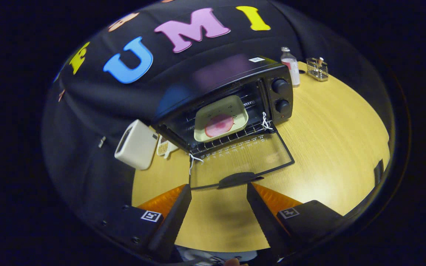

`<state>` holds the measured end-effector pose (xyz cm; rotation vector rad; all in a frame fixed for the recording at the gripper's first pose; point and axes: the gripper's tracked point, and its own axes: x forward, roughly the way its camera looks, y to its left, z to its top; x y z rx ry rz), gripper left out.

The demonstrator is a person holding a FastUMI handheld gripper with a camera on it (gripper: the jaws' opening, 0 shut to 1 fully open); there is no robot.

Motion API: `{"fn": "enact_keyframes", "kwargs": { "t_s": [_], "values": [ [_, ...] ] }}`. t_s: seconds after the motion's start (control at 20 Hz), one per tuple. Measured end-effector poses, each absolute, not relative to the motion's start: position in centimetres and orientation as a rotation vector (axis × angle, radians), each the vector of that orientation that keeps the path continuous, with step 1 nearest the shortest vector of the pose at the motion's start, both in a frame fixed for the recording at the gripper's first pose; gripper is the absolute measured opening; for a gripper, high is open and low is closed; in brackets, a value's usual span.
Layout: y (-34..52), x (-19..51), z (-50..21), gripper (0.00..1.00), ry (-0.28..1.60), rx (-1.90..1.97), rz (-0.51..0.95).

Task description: Open the toaster oven, put the food inside, and close the toaster oven door.

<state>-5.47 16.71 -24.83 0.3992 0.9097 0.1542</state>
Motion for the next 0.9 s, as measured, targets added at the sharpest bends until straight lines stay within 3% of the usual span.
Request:
{"fn": "enact_keyframes", "kwargs": {
  "t_s": [0.4,0.9],
  "values": [
    [16.4,-6.6,-32.6,0.99,1.008,0.114,0.149],
    [17.3,-4.5,-37.9,1.00,1.067,0.070,0.058]
  ]
}}
